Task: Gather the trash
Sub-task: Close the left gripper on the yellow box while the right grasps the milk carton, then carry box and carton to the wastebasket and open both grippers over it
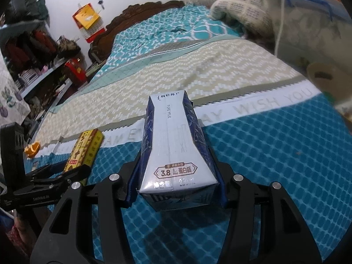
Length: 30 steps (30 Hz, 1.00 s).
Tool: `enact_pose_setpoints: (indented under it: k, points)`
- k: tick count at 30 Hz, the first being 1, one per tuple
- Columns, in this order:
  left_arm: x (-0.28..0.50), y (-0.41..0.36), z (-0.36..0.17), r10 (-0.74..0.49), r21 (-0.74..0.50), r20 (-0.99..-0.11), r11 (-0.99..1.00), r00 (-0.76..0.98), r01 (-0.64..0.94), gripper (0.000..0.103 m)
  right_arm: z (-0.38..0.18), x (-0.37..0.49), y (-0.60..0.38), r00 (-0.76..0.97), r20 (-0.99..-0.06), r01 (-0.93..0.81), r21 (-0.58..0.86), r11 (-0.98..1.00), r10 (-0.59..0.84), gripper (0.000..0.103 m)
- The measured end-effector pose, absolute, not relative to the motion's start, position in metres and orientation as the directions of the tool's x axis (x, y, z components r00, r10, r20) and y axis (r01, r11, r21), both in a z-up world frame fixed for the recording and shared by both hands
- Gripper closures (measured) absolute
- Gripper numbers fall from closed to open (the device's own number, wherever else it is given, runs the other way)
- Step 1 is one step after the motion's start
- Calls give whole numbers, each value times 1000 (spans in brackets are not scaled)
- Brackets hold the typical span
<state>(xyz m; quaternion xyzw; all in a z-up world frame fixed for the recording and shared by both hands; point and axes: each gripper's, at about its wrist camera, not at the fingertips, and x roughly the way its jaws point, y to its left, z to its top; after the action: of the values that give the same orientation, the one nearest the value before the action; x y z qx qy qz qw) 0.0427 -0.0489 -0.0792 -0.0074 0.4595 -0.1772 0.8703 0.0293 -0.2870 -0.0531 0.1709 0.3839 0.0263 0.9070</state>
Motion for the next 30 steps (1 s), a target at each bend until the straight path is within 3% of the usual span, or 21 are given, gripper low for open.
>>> enact_pose_setpoints:
  k: [6, 11, 18, 30]
  points:
    - [43, -45, -77, -296, -165, -793, 946, 533, 281, 41, -51, 15, -319, 712, -692, 156, 323, 934, 120, 47]
    - [45, -49, -77, -300, -155, -802, 940, 516, 304, 43, -46, 2, -333, 721, -690, 185, 291, 939, 72, 47]
    - [53, -55, -69, -399, -266, -798, 906, 452, 329, 43, -42, -13, -347, 740, -671, 209, 306, 929, 55, 48]
    - [68, -167, -35, -525, -287, -757, 802, 389, 524, 43, -33, -41, -393, 783, -621, 312, 332, 890, -42, 48]
